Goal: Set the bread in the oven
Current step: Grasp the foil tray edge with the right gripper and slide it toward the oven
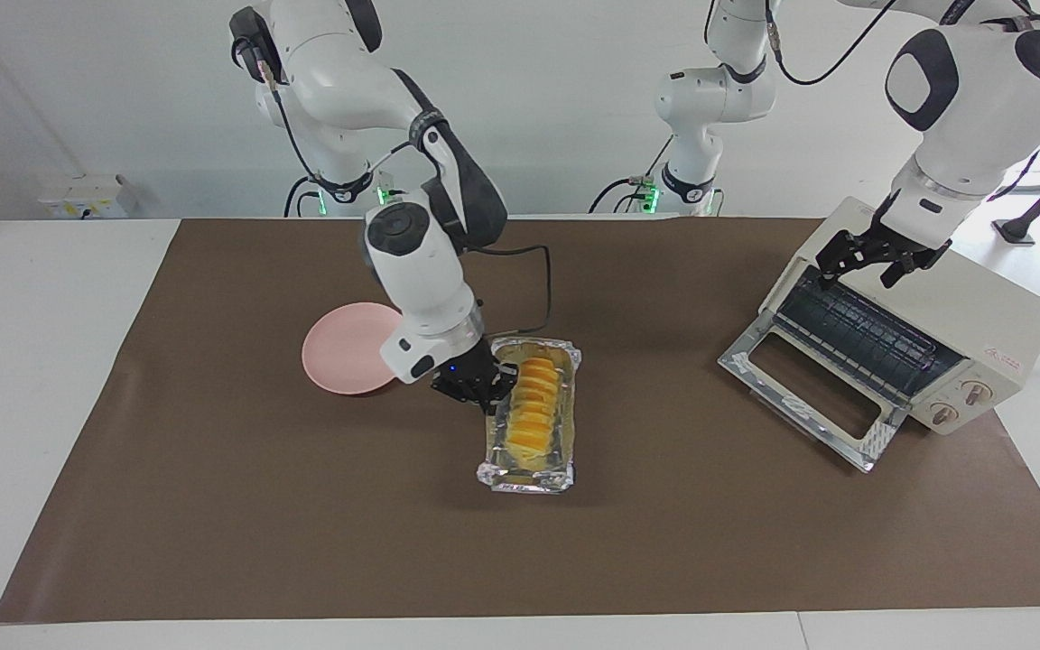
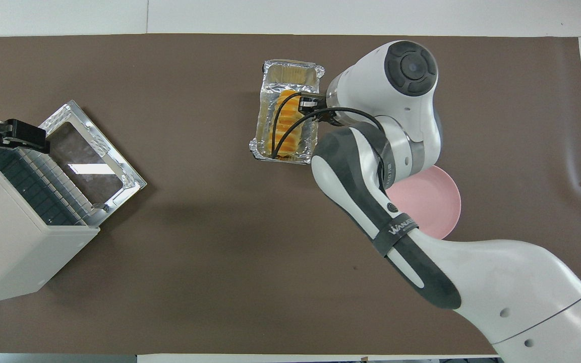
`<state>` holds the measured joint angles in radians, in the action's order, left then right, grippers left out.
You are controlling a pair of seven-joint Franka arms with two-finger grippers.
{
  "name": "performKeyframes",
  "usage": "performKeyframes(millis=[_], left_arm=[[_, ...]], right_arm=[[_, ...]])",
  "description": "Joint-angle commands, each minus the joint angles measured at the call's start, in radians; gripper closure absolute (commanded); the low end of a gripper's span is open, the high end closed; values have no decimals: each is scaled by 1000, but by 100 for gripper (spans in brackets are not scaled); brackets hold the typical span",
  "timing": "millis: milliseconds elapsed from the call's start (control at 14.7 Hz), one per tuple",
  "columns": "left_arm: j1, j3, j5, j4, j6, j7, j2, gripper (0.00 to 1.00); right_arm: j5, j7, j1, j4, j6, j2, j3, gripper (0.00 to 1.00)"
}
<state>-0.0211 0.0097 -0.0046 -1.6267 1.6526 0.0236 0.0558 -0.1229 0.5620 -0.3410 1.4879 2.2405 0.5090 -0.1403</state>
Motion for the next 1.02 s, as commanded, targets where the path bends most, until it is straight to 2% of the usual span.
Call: performKeyframes(millis=[0,273,681,749,818,954], left_arm=[[-3,4,14,-5,-2,4,-10,0],[-3,4,14,-5,-2,6,-10,0],[-3,4,14,-5,-2,4,-10,0],[-3,4,14,-5,-2,4,-10,0],[-3,4,14,-5,-2,6,-10,0],[-3,4,14,-5,-2,4,-10,0]], right_arm=[[6,120,-87,72,86,-7,10,100],[111,127,-148,195,252,-1,7,100],[121,87,-147,226,274,-4,5,100],[121,91,-147,229,274,-6,5,43],[121,90,-148,233,272,-6,5,0],[121,95,-151,232,268,-7,5,0]])
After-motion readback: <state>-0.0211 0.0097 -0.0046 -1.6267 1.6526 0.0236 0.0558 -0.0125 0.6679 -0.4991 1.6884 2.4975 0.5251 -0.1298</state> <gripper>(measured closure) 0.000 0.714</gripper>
